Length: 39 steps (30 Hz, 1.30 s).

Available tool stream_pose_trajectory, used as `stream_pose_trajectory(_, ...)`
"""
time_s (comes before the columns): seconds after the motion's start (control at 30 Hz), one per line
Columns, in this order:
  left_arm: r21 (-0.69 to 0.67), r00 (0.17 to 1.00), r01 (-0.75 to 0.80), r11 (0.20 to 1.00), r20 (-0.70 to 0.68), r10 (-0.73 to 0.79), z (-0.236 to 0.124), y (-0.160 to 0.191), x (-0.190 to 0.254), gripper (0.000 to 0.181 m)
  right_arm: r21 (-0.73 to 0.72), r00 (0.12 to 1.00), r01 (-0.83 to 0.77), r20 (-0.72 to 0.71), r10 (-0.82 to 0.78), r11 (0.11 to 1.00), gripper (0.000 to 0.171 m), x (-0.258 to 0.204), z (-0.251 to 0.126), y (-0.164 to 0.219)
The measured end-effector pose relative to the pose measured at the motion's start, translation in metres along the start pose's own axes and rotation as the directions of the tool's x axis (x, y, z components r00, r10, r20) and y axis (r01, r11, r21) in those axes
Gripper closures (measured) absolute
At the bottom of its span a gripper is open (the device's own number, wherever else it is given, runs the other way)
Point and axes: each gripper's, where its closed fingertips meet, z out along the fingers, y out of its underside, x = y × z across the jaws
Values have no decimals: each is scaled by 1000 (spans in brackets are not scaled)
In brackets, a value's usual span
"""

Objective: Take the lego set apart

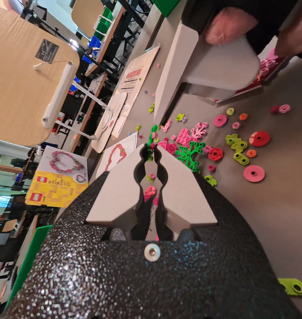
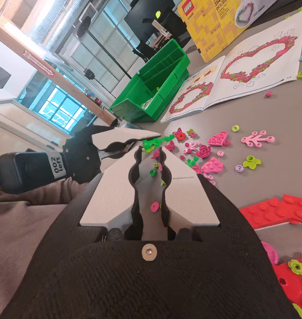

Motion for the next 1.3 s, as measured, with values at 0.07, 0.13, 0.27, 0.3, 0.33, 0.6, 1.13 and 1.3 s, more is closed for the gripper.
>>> stream_pose_trajectory(0.07, 0, 1000, -21, 1000, 18, 21, 0, -1, -2, 177, -4, 998, -51, 32, 51, 999, 151, -1, 2, 3)
stream_pose_trajectory(0.13, -8, 999, -32, 999, 18, 32, 0, 0, 0, 177, 0, 995, -86, 56, 86, 996, 155, -2, 2, 4)
stream_pose_trajectory(0.27, -2, 996, -78, 997, 47, 78, -1, -4, -1, 178, 23, 981, -158, 114, 155, 987, 154, -5, 0, -1)
stream_pose_trajectory(0.3, -3, 996, -78, 997, 46, 78, -1, -4, -1, 178, 15, 981, -161, 114, 159, 987, 157, -5, 1, 1)
stream_pose_trajectory(0.33, -9, 996, -79, 997, 44, 80, -1, -3, 0, 178, 10, 980, -164, 115, 162, 986, 160, -5, 1, 2)
stream_pose_trajectory(0.6, -5, 995, 48, 999, -85, -48, 4, 3, 11, 178, -140, 971, 223, -56, -233, 965, 164, 4, 1, 13)
stream_pose_trajectory(1.13, -50, 946, 199, 979, -250, -205, 8, 11, 29, 178, -517, 641, 604, -136, -755, 606, 164, 37, -12, 34)
stream_pose_trajectory(1.3, -78, 889, 326, 942, -313, -334, 8, 14, 29, 178, -591, 604, 604, -98, -791, 535, 142, 45, -12, 47)
